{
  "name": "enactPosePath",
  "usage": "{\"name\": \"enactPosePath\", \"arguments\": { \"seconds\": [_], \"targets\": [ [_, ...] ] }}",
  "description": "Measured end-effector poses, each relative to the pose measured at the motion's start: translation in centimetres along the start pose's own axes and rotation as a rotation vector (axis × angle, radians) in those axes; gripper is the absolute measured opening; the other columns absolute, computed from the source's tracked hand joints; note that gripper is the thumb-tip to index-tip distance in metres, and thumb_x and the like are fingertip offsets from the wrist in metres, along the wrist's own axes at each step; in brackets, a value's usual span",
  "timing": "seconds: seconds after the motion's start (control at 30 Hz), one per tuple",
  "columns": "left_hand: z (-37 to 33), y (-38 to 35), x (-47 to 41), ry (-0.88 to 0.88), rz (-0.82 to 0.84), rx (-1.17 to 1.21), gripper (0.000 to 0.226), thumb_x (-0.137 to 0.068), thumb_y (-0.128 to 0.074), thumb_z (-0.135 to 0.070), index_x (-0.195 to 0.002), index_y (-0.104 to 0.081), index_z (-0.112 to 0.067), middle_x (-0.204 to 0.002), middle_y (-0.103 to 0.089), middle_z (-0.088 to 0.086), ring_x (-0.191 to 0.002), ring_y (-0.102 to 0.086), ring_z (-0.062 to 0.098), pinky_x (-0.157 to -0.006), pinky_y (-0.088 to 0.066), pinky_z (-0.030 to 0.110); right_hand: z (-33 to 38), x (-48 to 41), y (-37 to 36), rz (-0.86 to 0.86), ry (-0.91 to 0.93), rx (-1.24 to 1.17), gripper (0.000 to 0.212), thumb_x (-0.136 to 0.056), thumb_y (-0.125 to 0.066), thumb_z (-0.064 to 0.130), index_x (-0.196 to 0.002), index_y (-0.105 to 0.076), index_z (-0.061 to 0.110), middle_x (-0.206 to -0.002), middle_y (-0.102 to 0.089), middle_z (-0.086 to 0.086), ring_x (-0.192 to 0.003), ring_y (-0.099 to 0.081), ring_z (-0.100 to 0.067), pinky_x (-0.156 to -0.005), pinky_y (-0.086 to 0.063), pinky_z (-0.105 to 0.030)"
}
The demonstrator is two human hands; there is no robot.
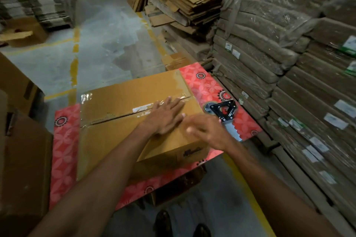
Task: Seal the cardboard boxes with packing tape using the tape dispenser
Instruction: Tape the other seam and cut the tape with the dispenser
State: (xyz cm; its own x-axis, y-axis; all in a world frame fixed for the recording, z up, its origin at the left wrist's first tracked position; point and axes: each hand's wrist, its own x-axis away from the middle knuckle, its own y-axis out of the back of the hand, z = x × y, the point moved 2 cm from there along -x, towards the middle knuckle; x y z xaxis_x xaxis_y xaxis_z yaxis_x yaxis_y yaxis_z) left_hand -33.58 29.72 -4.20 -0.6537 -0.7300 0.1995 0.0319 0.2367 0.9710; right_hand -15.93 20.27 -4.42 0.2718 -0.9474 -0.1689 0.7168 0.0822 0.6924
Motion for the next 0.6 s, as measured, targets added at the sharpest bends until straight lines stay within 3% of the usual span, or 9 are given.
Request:
{"name": "enactPosePath", "arguments": {
  "seconds": [0.07, 0.1, 0.17, 0.23, 0.27, 0.33, 0.4, 0.5, 0.6],
  "targets": [
    [0.0, -0.2, -1.1, -0.013, -0.038, 0.002, 0.067, -0.104, -0.019, -0.059, -0.162, -0.010, -0.026, -0.170, -0.002, -0.004, -0.157, 0.002, 0.021, -0.124, -0.005, 0.056, -3.5, 1.3, 1.9, -0.452, -0.320, -0.129, 0.022, -0.097, -0.062, 0.023, -0.114, -0.073, 0.016, -0.109, -0.072, 0.000, -0.098, -0.065, -0.009, -0.081, -0.049, -0.011],
    [0.0, -0.3, -1.8, -0.032, -0.037, 0.004, 0.069, -0.104, -0.018, -0.060, -0.162, -0.007, -0.026, -0.170, 0.000, -0.005, -0.156, 0.005, 0.018, -0.125, -0.003, 0.055, -5.6, 1.8, 2.5, -0.547, -0.486, -0.062, 0.016, -0.096, -0.061, 0.020, -0.107, -0.072, 0.017, -0.100, -0.071, -0.001, -0.090, -0.065, -0.014, -0.074, -0.050, -0.015],
    [0.0, -0.3, -3.5, -0.081, -0.022, 0.004, 0.070, -0.104, -0.015, -0.061, -0.163, 0.000, -0.027, -0.170, 0.002, -0.007, -0.156, 0.009, 0.015, -0.125, 0.002, 0.052, -9.8, 2.4, 2.4, -0.461, -0.709, 0.099, 0.014, -0.086, -0.062, 0.024, -0.097, -0.068, 0.019, -0.090, -0.071, -0.005, -0.084, -0.066, -0.026, -0.071, -0.052, -0.032],
    [0.2, -0.2, -5.7, -0.138, -0.034, -0.016, 0.068, -0.104, -0.013, -0.061, -0.162, 0.000, -0.028, -0.170, 0.001, -0.008, -0.155, 0.010, 0.013, -0.126, 0.005, 0.050, -13.2, 2.7, 1.4, -0.347, -0.812, 0.123, 0.020, -0.080, -0.065, 0.021, -0.090, -0.065, 0.003, -0.086, -0.069, -0.017, -0.076, -0.062, -0.036, -0.068, -0.050, -0.039],
    [0.5, -0.1, -6.8, -0.172, -0.039, -0.026, 0.068, -0.104, -0.013, -0.061, -0.163, -0.003, -0.028, -0.170, -0.001, -0.008, -0.155, 0.009, 0.013, -0.126, 0.006, 0.049, -13.9, 2.6, 1.0, -0.321, -0.815, 0.126, 0.027, -0.082, -0.065, 0.021, -0.090, -0.065, -0.004, -0.085, -0.068, -0.021, -0.075, -0.061, -0.038, -0.064, -0.048, -0.040],
    [1.2, 0.1, -8.9, -0.244, -0.057, -0.044, 0.066, -0.104, -0.013, -0.062, -0.160, -0.020, -0.027, -0.168, -0.015, -0.007, -0.156, 0.003, 0.014, -0.126, 0.004, 0.047, -16.0, 2.5, -0.6, -0.233, -0.850, 0.171, 0.048, -0.082, -0.060, 0.044, -0.105, -0.067, 0.002, -0.088, -0.065, -0.014, -0.075, -0.059, -0.030, -0.058, -0.042, -0.032],
    [1.5, 0.4, -10.5, -0.334, -0.086, -0.075, 0.064, -0.103, -0.013, -0.062, -0.144, -0.045, -0.025, -0.156, -0.041, -0.004, -0.154, -0.014, 0.018, -0.126, -0.004, 0.046, -18.5, 2.4, -2.2, -0.152, -0.922, 0.177, 0.057, -0.082, -0.058, 0.054, -0.113, -0.063, 0.006, -0.097, -0.063, -0.011, -0.083, -0.059, -0.027, -0.066, -0.037, -0.029],
    [1.5, 0.6, -12.2, -0.426, -0.106, -0.083, 0.066, -0.101, -0.009, -0.060, -0.127, -0.059, -0.024, -0.130, -0.058, -0.003, -0.139, -0.036, 0.019, -0.125, -0.007, 0.046, -21.3, 1.8, -3.9, -0.104, -1.009, 0.167, 0.060, -0.079, -0.045, 0.061, -0.107, -0.066, 0.013, -0.095, -0.067, -0.006, -0.089, -0.068, -0.029, -0.064, -0.038, -0.027],
    [2.1, 0.4, -13.4, -0.434, -0.120, -0.061, 0.059, -0.100, -0.010, -0.059, -0.115, -0.060, -0.030, -0.117, -0.059, -0.009, -0.131, -0.041, 0.016, -0.124, -0.006, 0.045, -22.3, 0.3, -4.1, -0.132, -1.006, 0.187, 0.034, -0.094, -0.054, 0.041, -0.103, -0.075, 0.016, -0.097, -0.072, -0.010, -0.080, -0.064, -0.026, -0.063, -0.038, -0.027]
  ]
}}
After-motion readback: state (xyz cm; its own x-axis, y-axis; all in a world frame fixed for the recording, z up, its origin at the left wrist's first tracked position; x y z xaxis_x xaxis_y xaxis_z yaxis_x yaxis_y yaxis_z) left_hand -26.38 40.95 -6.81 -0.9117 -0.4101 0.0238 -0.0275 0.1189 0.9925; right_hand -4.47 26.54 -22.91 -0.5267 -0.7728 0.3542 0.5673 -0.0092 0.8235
